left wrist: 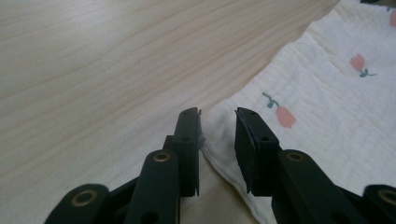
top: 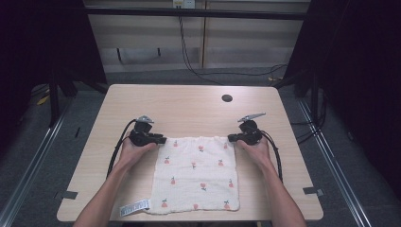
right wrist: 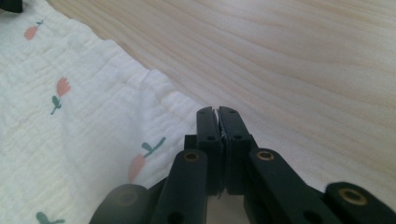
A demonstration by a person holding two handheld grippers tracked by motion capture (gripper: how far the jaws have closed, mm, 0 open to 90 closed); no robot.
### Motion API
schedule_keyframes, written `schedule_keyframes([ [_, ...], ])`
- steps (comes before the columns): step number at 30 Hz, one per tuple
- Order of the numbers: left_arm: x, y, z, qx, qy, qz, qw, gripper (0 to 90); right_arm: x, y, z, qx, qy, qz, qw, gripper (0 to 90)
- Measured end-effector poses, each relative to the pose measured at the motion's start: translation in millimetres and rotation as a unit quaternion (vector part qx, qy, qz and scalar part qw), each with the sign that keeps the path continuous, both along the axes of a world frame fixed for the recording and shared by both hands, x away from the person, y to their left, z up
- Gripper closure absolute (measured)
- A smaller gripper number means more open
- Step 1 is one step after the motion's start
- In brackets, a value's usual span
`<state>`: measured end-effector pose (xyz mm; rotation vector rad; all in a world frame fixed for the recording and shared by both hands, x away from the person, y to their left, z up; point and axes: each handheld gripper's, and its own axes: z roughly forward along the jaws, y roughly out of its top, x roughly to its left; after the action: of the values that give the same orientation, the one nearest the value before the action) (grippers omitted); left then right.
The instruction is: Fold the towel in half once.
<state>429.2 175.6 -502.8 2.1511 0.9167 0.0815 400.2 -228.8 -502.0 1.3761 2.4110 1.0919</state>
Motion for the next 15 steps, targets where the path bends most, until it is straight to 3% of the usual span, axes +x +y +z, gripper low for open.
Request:
schedule_keyframes([
  [2,0.7,-3.8,1.5,0.017,-0.003,-0.004,0.9998,78.8,0.0,-0.9,0.9,0.007,0.000,0.000,1.0000,88.7],
  [3,0.6,-4.8,1.8,0.018,0.002,-0.017,0.9997,82.6,-0.4,-1.4,1.6,0.013,0.001,-0.005,0.9999,88.7],
  [6,-1.2,-3.7,1.6,0.019,-0.003,-0.009,0.9998,86.4,-1.3,-0.5,2.1,0.022,0.000,-0.005,0.9998,88.8],
  [8,-1.9,-0.3,0.7,0.005,0.004,0.005,1.0000,86.6,-1.2,0.3,2.5,0.030,-0.001,-0.003,0.9995,88.8],
  [14,-2.0,13.5,4.7,-0.036,0.012,0.013,0.9992,86.9,-0.2,-3.4,8.6,0.047,-0.006,-0.014,0.9988,88.9],
  [15,-2.2,14.9,5.7,-0.054,0.015,0.013,0.9983,86.9,-0.4,-5.0,10.5,0.053,-0.008,-0.014,0.9985,88.9],
])
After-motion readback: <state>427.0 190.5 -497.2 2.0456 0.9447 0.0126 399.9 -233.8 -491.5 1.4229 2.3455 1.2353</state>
